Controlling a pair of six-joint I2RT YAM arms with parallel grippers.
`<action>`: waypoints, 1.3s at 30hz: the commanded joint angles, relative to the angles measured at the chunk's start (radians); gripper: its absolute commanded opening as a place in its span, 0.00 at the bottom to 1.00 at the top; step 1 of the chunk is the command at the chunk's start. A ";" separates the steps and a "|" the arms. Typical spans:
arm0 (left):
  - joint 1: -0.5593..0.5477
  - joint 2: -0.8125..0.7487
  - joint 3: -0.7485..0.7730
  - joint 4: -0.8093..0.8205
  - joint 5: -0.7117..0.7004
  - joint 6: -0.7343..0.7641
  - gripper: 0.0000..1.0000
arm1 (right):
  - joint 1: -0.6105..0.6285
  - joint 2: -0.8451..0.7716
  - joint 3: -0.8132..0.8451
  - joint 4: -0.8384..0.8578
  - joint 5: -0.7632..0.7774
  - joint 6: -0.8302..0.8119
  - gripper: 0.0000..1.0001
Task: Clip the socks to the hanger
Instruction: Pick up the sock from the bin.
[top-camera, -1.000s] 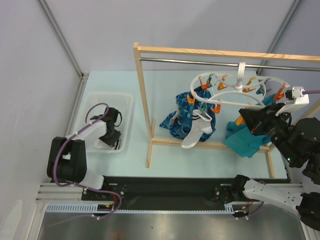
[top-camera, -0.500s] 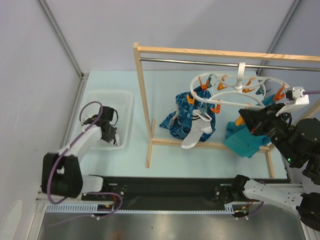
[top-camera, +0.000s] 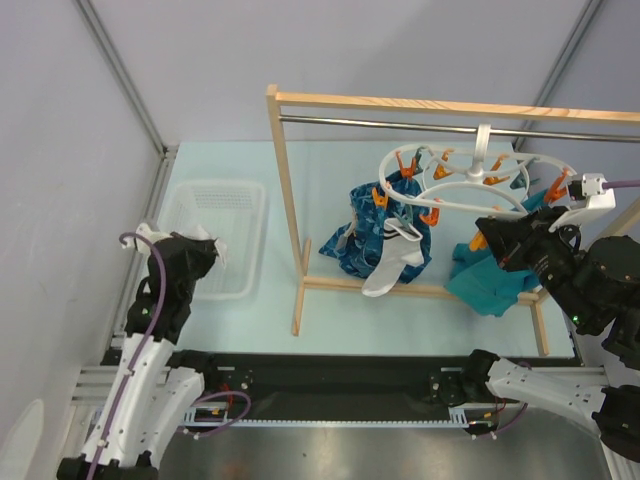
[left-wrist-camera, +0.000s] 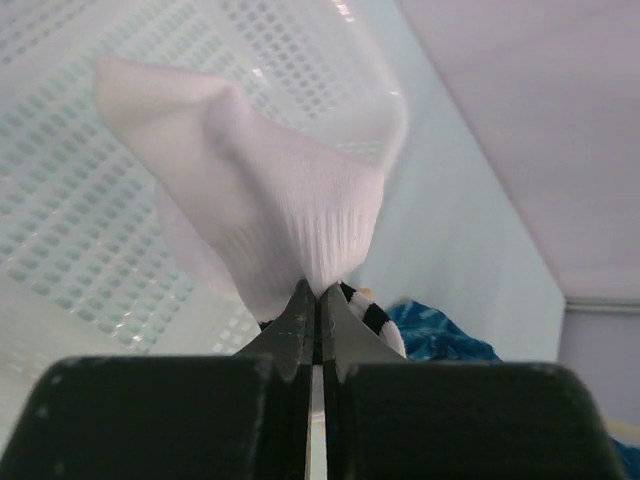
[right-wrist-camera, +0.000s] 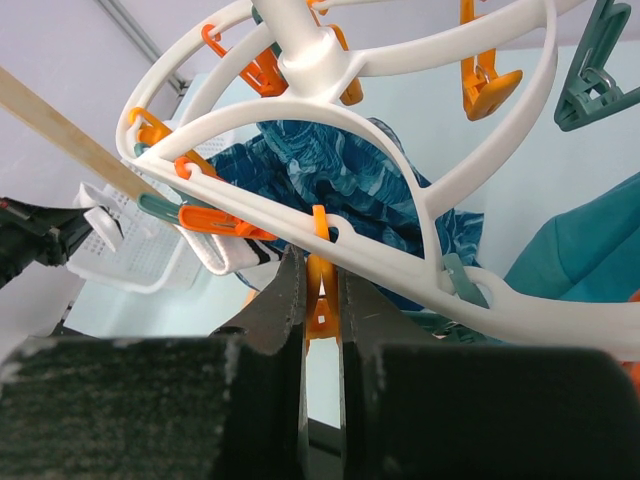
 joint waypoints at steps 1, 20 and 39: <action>0.006 -0.072 -0.025 0.199 0.161 0.153 0.00 | 0.004 0.011 -0.012 -0.022 -0.032 0.005 0.00; 0.007 0.294 0.134 -0.084 -0.071 -0.414 0.31 | 0.004 0.028 0.011 -0.018 -0.058 0.004 0.00; 0.023 0.450 0.340 -0.012 0.151 0.699 0.87 | 0.004 -0.010 -0.038 0.001 -0.107 -0.018 0.00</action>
